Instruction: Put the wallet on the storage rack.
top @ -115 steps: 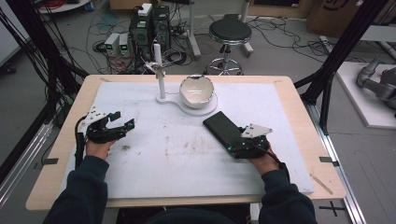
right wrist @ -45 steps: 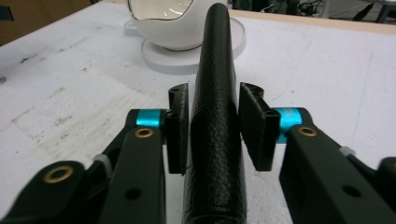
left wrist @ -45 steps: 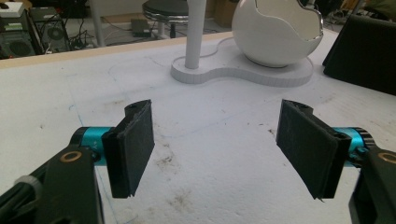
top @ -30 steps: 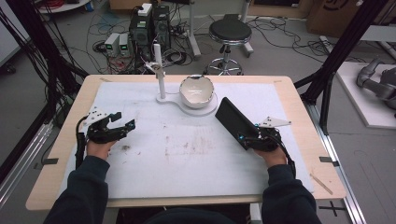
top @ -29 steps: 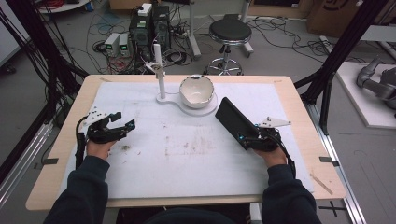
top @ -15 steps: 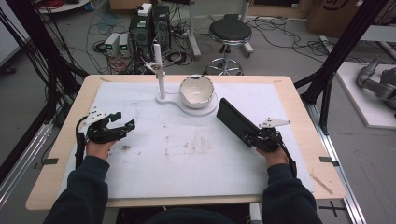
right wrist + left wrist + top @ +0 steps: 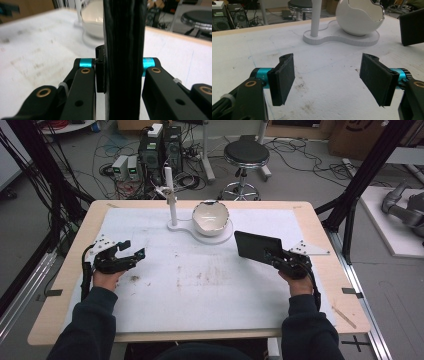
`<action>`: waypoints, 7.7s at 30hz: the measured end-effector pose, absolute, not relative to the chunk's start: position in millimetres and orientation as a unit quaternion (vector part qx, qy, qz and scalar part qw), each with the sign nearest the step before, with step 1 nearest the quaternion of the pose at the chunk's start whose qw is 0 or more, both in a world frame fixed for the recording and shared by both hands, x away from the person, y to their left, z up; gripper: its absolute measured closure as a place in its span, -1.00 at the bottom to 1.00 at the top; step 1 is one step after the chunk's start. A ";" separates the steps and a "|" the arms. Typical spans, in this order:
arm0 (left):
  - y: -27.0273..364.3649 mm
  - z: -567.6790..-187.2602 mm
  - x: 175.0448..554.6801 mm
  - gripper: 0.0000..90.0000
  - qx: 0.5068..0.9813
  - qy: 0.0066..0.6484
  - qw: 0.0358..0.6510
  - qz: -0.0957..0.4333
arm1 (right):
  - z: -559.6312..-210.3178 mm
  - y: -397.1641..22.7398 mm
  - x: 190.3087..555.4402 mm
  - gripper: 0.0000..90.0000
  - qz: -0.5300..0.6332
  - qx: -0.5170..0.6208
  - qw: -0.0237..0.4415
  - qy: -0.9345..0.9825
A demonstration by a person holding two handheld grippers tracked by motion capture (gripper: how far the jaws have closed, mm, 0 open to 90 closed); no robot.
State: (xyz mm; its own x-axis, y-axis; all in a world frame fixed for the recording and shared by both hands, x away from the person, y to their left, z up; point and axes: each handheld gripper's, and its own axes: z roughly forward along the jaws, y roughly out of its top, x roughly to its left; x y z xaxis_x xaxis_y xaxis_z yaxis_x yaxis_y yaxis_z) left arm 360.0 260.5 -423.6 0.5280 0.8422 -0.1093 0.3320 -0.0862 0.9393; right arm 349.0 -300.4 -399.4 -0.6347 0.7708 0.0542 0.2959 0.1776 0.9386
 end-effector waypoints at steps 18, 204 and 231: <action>261.1 -423.5 359.8 -0.37 0.695 0.422 0.530 0.241 | -358.5 -277.9 371.2 0.67 0.532 0.312 0.236 0.751; 261.3 -416.5 358.8 -0.44 0.679 0.422 0.547 0.250 | -396.2 -310.6 358.4 -0.52 0.449 0.358 0.248 0.780; 259.6 -415.8 355.0 -0.43 0.685 0.414 0.548 0.243 | -400.2 -313.3 354.8 -0.52 0.426 0.385 0.264 0.775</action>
State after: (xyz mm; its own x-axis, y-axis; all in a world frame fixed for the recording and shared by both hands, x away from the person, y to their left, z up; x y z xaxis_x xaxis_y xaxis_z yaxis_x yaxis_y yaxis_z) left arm 355.0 259.6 -415.8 0.5388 0.8338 -0.1203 0.3008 -0.0570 0.9520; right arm 354.8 -313.3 -400.2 -0.5646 0.8213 -0.0813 0.3725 0.3414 0.8630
